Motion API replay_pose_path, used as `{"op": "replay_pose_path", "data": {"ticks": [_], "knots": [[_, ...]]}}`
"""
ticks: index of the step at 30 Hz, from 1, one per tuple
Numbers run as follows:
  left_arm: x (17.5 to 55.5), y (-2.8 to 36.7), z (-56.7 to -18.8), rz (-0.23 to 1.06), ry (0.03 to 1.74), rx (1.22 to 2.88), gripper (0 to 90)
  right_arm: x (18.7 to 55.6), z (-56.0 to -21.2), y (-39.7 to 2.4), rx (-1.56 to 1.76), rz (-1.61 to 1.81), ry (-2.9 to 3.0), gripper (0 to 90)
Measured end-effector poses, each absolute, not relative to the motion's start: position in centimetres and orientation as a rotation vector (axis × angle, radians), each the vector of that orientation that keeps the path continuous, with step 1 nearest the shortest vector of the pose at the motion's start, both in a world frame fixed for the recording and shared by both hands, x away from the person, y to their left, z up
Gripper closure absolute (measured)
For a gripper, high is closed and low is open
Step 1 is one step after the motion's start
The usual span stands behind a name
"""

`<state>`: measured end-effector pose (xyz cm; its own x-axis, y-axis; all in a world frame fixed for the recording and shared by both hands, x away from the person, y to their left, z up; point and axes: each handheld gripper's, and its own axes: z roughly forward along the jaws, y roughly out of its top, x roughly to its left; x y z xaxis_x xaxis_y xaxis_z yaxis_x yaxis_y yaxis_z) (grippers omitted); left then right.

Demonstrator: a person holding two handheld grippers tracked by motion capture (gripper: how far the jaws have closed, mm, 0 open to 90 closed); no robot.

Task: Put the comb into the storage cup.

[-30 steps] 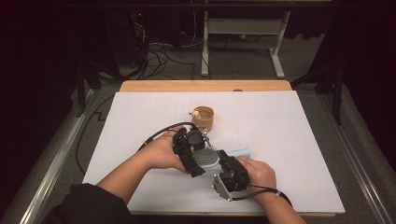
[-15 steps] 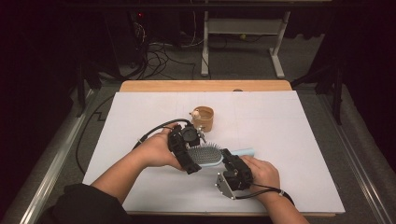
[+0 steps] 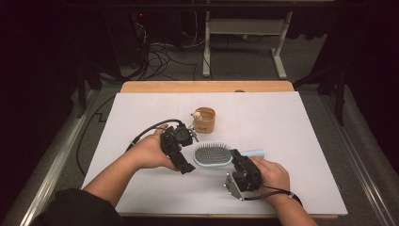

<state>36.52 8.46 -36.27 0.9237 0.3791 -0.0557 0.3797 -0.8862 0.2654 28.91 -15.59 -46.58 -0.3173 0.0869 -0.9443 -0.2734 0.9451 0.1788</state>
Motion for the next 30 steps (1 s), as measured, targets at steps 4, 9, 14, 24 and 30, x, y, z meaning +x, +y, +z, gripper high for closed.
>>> {"op": "replay_pose_path", "data": {"ticks": [4,9,14,24,30], "knots": [[36.8,9.3,-36.9,-0.017,0.605,2.814,0.6,29.1,-46.6,-16.5,-0.124,0.348,1.855,77.5],[37.1,10.2,-37.4,0.017,0.648,2.816,0.6,29.2,-46.5,-17.6,-0.11,0.317,1.852,77.4],[37.1,11.3,-37.9,0.043,0.672,2.792,0.7,29.2,-46.6,-18.5,-0.108,0.284,1.856,77.4],[37.0,13.6,-39.7,0.056,0.718,2.649,2.2,29.3,-46.7,-19.3,-0.063,0.276,1.86,77.4],[36.7,15.1,-40.5,0.114,0.754,2.491,1.2,29.4,-46.7,-19.1,-0.043,0.302,1.863,77.4]]}}
